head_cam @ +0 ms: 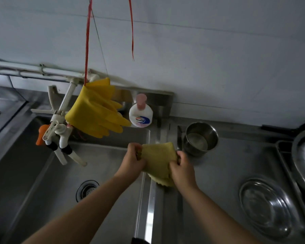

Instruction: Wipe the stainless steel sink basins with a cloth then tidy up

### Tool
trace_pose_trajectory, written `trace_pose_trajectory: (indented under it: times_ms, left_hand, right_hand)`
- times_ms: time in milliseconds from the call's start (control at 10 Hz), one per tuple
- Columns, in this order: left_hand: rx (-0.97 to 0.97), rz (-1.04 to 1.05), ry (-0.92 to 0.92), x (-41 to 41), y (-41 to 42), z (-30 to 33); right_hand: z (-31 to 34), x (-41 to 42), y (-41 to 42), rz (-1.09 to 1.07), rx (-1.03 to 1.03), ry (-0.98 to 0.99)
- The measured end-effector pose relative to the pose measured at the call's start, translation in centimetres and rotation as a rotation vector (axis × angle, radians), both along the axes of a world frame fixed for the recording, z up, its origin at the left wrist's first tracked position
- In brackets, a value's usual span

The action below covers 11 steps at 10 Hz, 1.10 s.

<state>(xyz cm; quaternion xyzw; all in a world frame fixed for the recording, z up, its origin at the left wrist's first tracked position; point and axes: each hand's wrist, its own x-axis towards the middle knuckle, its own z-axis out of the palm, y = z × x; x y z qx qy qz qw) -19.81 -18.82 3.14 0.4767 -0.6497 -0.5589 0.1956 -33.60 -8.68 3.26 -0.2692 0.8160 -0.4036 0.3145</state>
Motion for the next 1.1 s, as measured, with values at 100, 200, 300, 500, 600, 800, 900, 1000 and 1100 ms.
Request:
trace_pose_trajectory:
  times_ms: [100, 200, 300, 500, 600, 800, 900, 1000, 1100]
  left_hand:
    - [-0.115, -0.006, -0.04, -0.9, -1.9, -1.3]
    - [-0.09, -0.02, -0.106, -1.4, -3.2, -2.8]
    - [0.067, -0.087, -0.187, -1.2, -3.4, -4.3]
    - [0.038, -0.229, -0.161, -0.5, -3.1, -4.7]
    - [-0.049, -0.281, -0.237, -0.4, -3.0, -5.4]
    - [-0.138, -0.199, -0.365, 0.7, -2.3, -6.3]
    - [-0.126, -0.162, -0.405, 1.7, -1.9, -5.8]
    - [-0.118, -0.176, -0.4, 3.3, -1.0, -5.4]
    - [-0.113, -0.229, -0.426, 5.3, 0.1, -4.6]
  right_hand:
    - [-0.9, -0.4, -1.3, -0.007, -0.04, 0.028]
    - [-2.3, -0.3, -1.4, 0.082, -0.005, 0.216]
    - [-3.8, -0.1, -1.0, 0.212, 0.074, 0.339]
    - [-4.9, -0.3, -0.3, 0.244, 0.009, 0.414]
    - [-5.0, -0.4, 0.0, 0.273, 0.069, 0.431]
    - [-4.7, -0.4, 0.8, 0.314, 0.156, 0.521]
    - [-4.3, -0.3, 1.3, 0.251, 0.165, 0.555]
    - [-3.7, 0.5, 2.0, 0.233, 0.14, 0.612]
    - [-3.3, 2.3, 2.2, 0.29, 0.129, 0.665]
